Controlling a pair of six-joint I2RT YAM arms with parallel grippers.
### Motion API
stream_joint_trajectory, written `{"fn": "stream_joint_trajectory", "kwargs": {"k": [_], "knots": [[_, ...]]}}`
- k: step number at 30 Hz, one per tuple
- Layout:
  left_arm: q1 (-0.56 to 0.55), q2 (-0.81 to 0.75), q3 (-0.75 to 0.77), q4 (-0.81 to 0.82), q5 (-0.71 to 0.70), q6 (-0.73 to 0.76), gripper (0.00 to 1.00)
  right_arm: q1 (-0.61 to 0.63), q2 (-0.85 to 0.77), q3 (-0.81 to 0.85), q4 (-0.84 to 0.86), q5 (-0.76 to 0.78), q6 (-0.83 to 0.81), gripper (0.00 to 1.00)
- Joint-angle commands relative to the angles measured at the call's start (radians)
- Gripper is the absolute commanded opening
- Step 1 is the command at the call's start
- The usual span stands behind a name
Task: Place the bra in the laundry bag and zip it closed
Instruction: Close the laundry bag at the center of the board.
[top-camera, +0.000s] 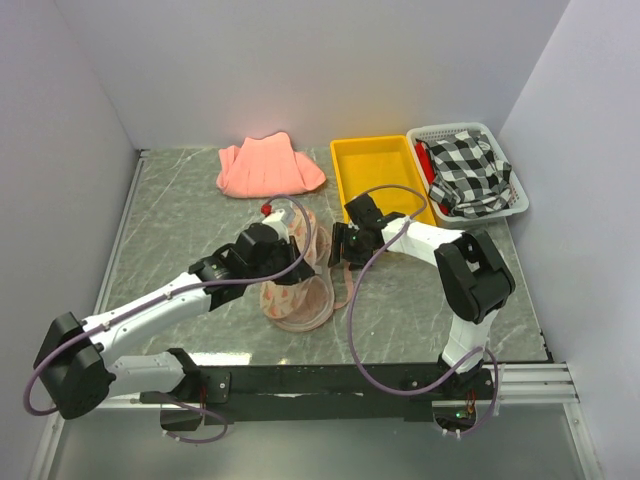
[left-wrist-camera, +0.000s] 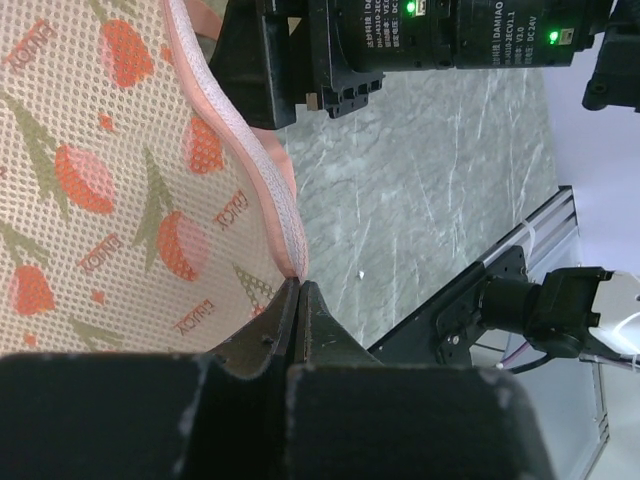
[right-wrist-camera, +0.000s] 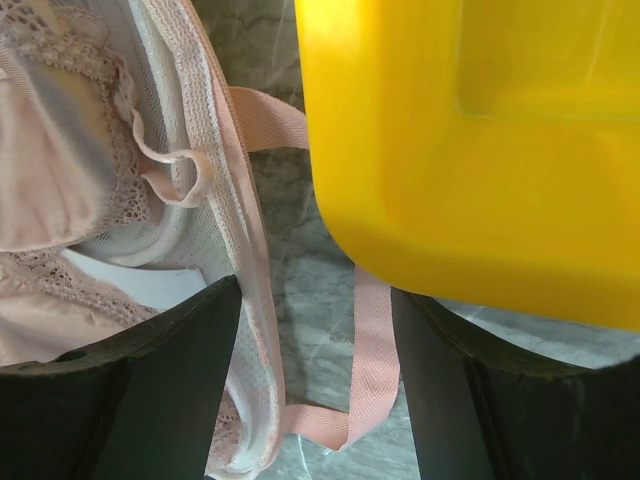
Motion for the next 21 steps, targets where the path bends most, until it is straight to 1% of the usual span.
{"fn": "stream_joint_trajectory", "kwargs": {"k": [1, 8, 14, 18, 19, 21], "knots": [[-0.02, 0.031, 0.016, 0.082, -0.01, -0.008, 0.01, -0.002, -0.038, 0.021, -0.026, 0.05, 0.001, 0.7], [-0.053, 0.099, 0.001, 0.153, -0.001, -0.034, 0.01, -0.002, -0.027, 0.018, -0.018, 0.034, -0.002, 0.7], [-0.096, 0.171, 0.013, 0.144, -0.012, -0.037, 0.01, -0.003, -0.029, 0.013, -0.029, 0.048, -0.01, 0.7], [-0.117, 0.2, -0.015, 0.168, -0.007, -0.058, 0.01, -0.003, -0.046, 0.01, -0.064, 0.12, 0.002, 0.7], [-0.122, 0.209, -0.016, 0.174, -0.015, -0.06, 0.01, -0.003, -0.066, 0.01, -0.073, 0.181, 0.009, 0.7], [-0.132, 0.226, -0.018, 0.188, -0.019, -0.061, 0.01, -0.003, -0.118, 0.003, -0.09, 0.237, 0.015, 0.71]]}}
